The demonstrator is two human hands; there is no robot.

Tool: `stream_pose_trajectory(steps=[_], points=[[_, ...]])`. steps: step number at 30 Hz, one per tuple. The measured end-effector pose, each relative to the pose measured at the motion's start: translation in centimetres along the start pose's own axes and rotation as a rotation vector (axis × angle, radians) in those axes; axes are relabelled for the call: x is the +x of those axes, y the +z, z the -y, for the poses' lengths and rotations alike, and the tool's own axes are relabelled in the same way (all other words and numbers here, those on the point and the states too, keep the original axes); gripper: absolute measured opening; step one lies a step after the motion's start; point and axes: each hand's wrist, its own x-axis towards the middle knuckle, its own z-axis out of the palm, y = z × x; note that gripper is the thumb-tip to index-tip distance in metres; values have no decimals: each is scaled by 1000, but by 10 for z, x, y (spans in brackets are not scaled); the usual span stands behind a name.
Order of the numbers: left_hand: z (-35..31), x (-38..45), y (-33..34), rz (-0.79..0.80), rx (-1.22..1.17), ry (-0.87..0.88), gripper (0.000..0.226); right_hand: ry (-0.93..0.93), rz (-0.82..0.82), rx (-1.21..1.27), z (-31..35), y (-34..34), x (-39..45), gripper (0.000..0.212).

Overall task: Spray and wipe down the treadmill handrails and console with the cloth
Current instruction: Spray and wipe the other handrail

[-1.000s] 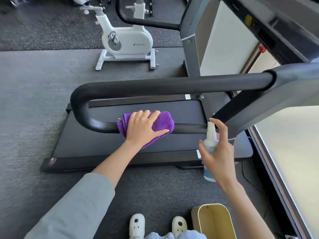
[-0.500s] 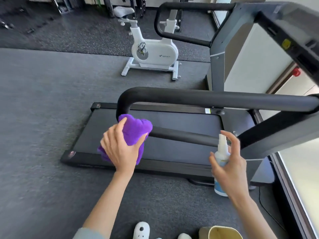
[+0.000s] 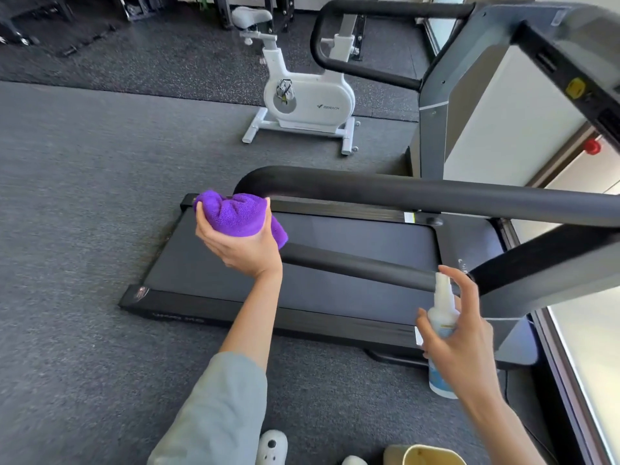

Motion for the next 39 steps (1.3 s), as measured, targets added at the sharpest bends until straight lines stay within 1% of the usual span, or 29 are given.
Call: stream_pose_trajectory(steps=[3,8,9,10,11,13,15,18,19,20,21,26,30,34,36,39], points=[[11,-1,-3,29,-23,-167,111,-3,0,-2,1,-3,1,77],[25,-15,-7,87,-65,-549,115,-10,0,14,5,-5,-3,81],[27,-20,-10,109,-79,-601,114,-10,3,18,5,-5,-4,81],[28,-23,-15,126,-79,-605,113,-10,6,23,5,-6,-6,80],[28,-24,-20,133,-71,-551,111,-8,7,28,6,-6,-6,80],[22,-17,-29,124,-62,-348,109,-6,3,36,6,-9,-6,80],[7,1,-31,123,-97,-102,110,-2,-4,43,7,-10,-3,80],[-15,27,-20,180,-115,315,108,-1,-3,45,10,-8,2,80],[-18,31,-15,194,-89,403,105,0,2,42,11,-7,3,80],[-18,34,-11,199,-64,450,104,0,8,39,12,-4,5,80],[-17,33,-8,199,-50,457,104,-3,14,35,12,-2,6,80],[-13,27,0,85,-17,369,99,-45,19,7,15,3,10,79],[-11,17,-2,36,-12,148,99,-29,8,7,11,0,8,80],[-3,16,0,5,25,144,101,2,0,-1,4,-5,2,80],[3,12,-1,4,14,38,103,12,0,-2,0,-6,-1,80],[13,2,-2,-9,-48,-208,108,13,-5,-3,-2,-7,-5,81]])
